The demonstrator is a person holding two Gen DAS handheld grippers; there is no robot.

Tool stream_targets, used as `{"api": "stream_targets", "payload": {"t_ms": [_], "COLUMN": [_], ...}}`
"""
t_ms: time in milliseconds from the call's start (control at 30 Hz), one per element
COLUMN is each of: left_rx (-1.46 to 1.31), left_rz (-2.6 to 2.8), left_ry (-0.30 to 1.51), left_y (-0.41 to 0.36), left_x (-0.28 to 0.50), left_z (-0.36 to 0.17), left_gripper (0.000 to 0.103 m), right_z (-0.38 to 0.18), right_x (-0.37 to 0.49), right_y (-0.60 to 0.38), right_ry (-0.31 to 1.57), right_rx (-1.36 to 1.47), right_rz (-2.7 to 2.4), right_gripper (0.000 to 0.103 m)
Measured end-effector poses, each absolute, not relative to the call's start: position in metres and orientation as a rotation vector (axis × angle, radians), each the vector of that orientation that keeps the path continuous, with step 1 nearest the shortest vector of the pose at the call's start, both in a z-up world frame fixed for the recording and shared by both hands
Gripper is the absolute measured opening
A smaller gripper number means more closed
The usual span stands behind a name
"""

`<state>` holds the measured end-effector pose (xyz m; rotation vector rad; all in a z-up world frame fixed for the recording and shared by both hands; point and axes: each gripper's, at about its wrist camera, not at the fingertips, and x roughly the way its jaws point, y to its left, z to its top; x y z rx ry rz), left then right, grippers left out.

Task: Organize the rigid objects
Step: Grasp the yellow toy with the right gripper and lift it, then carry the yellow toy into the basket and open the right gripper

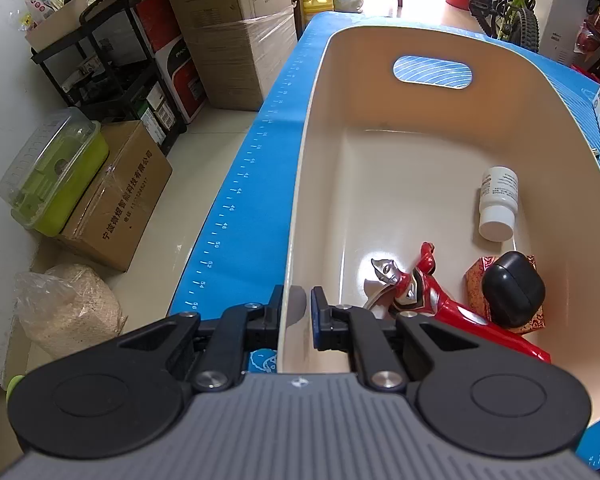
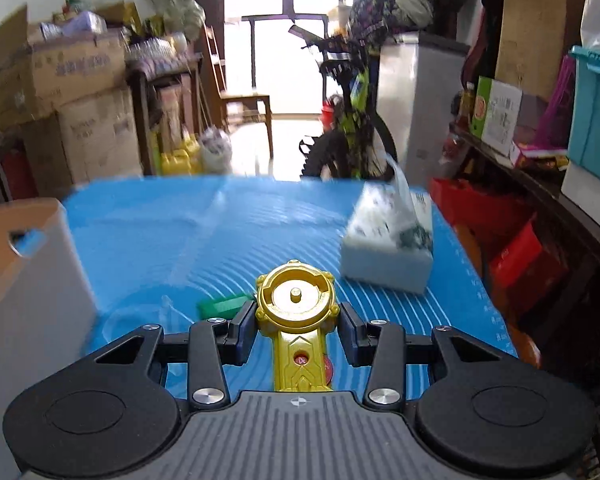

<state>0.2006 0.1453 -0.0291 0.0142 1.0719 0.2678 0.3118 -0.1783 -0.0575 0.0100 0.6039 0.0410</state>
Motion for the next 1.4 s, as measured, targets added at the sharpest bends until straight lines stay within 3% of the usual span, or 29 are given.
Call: {"api": "stream_targets", "payload": {"t_ms": [200,467,967,1267,1333,1367,1400], "left_rx": [0.014,0.014,0.012,0.018,0.015,0.014,0.014], "left_rz": [0.267,0.267,0.260,0.264,0.262,0.261,0.261], "left_ry": [1.071,1.072,1.068,1.071,1.070,1.071,1.071], "left_y": [0.145,0.145,0.144,0.143,0.143,0.144,0.144], "left_x": [0.200,0.200,0.201,0.202,0.202,0.201,0.201], "left_z": [-0.029,-0.029,-0.026,-0.027,-0.027,-0.027,-0.027], "left_gripper": [0.014,0.014,0.014,0.014,0.014,0.014,0.014], "right_z": [-0.015,0.003,-0.028,-0.031,-0.030,-0.028,-0.027], "right_x": [0.287,0.263,0.232,0.227,0.228,0.228,0.229], "right_y": [-0.149,-0.082,0.003,0.009,0.006,0.002,0.000], "right_ry": [0.507,0.531,0.754,0.741,0.751,0.757,0.759], "right_rx": [0.044,0.003,-0.145,-0.212,-0.196,-0.187,-0.173], "right_rz": [0.178,0.427,0.657,0.676,0.683,0.685,0.687], "right_gripper": [0.048,0.048,0.047,0.048,0.050,0.061,0.064]}}
